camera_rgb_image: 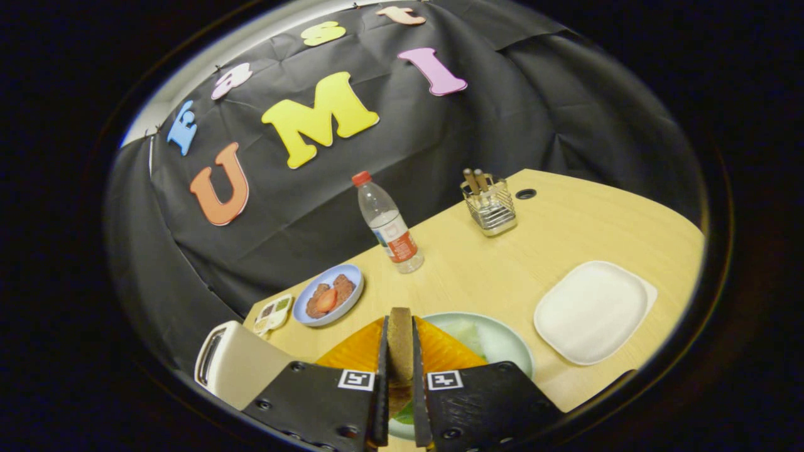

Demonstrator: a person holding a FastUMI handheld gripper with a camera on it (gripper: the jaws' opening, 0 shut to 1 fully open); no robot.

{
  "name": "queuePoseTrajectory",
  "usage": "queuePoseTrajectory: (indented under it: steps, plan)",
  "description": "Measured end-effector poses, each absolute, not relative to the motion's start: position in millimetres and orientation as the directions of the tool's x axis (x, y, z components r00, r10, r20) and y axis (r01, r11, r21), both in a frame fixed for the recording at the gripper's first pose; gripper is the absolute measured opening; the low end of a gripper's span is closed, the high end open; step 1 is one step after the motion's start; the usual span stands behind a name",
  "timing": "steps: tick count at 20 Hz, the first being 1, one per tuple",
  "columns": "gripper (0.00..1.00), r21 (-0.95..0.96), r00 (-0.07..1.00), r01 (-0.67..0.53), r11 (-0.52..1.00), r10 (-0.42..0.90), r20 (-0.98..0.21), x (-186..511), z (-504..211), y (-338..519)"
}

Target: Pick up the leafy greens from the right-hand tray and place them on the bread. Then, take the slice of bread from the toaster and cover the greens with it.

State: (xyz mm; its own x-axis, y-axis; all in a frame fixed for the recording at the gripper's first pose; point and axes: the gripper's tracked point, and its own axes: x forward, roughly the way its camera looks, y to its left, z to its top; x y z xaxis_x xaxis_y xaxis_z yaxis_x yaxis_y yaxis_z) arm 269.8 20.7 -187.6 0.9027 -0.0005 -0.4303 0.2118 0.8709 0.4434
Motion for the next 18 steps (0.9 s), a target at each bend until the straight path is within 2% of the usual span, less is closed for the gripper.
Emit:
queuePoseTrajectory:
  steps: [4,9,14,18]
  plan:
    - [0.2,0.411,0.887,0.236,0.881,-0.023,-0.462,258.8,-201.1,5.6]
    - [0.33,0.304,0.88,0.256,0.918,-0.09,-0.467,252.8,-211.7,-7.2]
    - [0.41,0.245,0.878,0.27,0.931,-0.133,-0.46,247.9,-216.5,-16.9]
    - [0.58,0.212,0.88,0.274,0.938,-0.156,-0.449,240.9,-212.5,-20.1]
